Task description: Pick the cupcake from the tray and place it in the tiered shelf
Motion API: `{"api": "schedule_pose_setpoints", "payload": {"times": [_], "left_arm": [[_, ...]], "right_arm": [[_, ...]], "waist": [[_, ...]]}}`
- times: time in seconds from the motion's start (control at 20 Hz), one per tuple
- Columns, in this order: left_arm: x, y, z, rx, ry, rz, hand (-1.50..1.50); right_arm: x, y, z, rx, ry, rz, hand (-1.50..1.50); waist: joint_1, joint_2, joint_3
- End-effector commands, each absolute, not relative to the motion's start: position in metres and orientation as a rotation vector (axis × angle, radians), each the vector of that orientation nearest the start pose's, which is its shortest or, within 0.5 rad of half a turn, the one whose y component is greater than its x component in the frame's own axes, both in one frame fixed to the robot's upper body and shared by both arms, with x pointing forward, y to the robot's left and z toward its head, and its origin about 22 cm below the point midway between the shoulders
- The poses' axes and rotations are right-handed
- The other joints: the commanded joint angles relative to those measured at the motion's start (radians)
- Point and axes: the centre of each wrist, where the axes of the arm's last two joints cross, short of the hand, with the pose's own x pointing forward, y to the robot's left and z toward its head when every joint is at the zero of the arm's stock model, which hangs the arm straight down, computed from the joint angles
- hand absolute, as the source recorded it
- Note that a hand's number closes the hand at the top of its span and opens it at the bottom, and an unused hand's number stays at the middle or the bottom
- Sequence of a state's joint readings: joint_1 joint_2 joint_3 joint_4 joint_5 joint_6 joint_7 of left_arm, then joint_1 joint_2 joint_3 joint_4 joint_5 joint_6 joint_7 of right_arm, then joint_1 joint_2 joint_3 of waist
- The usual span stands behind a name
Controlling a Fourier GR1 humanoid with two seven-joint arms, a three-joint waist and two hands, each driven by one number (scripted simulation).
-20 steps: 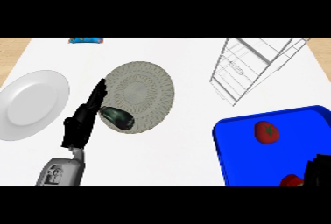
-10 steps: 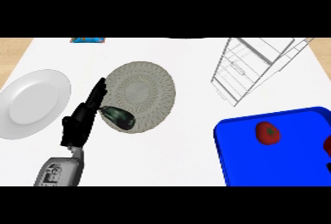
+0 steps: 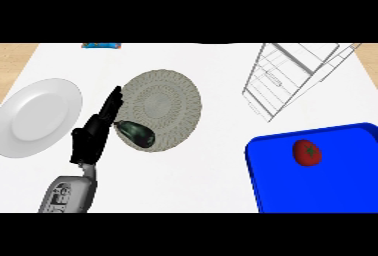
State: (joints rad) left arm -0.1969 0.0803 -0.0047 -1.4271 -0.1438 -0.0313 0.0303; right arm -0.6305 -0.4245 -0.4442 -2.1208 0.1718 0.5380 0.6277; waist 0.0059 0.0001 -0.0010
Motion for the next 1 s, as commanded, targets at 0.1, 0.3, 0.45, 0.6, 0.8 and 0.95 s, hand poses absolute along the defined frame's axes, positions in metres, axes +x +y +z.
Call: {"api": "schedule_pose_setpoints", "payload": {"times": [0.1,0.3,0.45,0.6,0.8,0.95], "left_arm": [[0.278,0.221,0.010,0.115,-1.586,-0.258,0.00],[0.281,0.218,0.008,0.100,-1.580,-0.273,0.00],[0.293,0.211,0.023,0.106,-1.581,-0.254,0.00],[0.290,0.221,0.033,0.104,-1.569,-0.244,0.00],[0.273,0.219,0.014,0.103,-1.570,-0.270,0.00],[0.278,0.217,0.021,0.091,-1.595,-0.277,0.00]], "right_arm": [[0.255,-0.301,0.332,-0.795,-1.950,0.504,1.50],[0.282,-0.306,0.340,-0.824,-1.957,0.539,1.50],[0.285,-0.307,0.348,-0.915,-2.007,0.538,1.50],[0.301,-0.292,0.325,-0.932,-2.020,0.548,1.50],[0.327,-0.285,0.307,-0.977,-1.992,0.554,1.50],[0.341,-0.292,0.272,-1.072,-2.060,0.632,1.50]], "waist": [[0.002,0.000,0.001],[0.005,0.002,0.000],[0.003,0.002,0.001],[0.005,0.001,0.001],[0.006,0.001,0.001],[0.010,0.005,0.001]]}}
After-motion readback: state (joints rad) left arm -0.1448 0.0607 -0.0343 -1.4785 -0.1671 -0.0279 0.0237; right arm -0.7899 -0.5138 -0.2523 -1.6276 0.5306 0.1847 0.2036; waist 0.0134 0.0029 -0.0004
